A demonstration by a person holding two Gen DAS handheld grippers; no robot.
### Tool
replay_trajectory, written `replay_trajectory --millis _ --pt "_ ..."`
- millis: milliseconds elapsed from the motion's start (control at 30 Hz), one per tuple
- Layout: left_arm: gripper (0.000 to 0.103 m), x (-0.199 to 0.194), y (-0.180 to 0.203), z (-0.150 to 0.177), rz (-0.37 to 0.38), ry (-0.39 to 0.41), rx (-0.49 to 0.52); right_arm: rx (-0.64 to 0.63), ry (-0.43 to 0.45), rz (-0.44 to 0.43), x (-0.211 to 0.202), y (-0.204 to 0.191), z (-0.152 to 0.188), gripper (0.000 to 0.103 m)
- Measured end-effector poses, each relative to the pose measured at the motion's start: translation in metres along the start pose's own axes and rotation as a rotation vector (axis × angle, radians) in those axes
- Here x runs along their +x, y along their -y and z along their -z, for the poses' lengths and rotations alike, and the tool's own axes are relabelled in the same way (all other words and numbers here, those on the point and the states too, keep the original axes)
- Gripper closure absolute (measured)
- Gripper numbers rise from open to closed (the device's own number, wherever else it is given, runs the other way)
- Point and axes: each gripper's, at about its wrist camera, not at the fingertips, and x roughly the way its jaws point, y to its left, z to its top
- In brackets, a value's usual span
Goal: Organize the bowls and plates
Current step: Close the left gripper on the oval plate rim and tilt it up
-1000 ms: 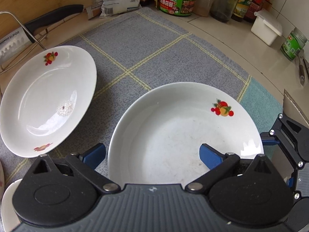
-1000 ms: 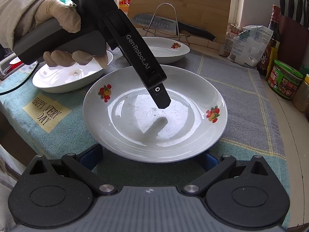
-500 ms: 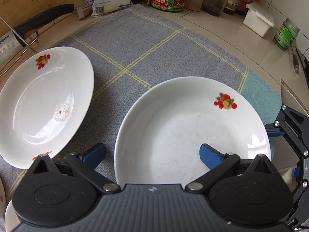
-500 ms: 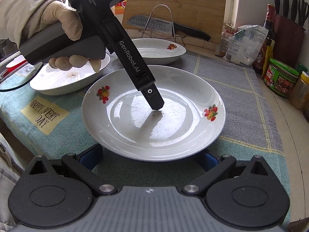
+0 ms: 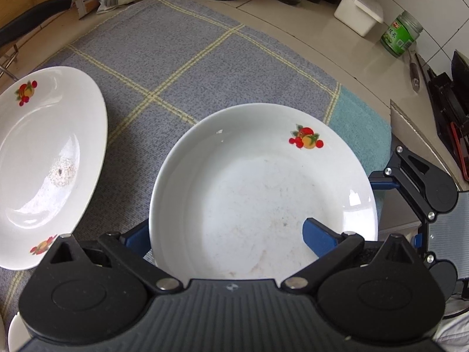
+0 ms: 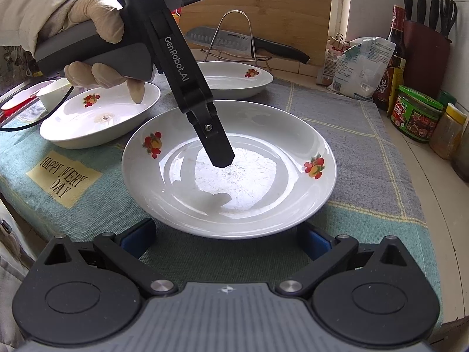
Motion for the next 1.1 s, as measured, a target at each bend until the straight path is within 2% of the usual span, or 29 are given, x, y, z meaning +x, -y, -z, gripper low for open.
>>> replay_trajectory --millis 300,400,1100 --pt "0.004 -0.001 -0.01 -0.011 0.064 -0.044 0.008 -0.005 0.005 -0.004 -0.001 0.0 0.0 0.0" --pt "0.012 -0.003 -0.012 -0.012 0.06 -0.027 0.009 -0.007 0.004 -0.006 -0.001 0.001 0.0 0.0" --pt "0.013 -0.008 -0.014 -0.011 0.083 -0.033 0.005 -0.033 -0.027 0.022 0.008 0.003 -0.013 0.0"
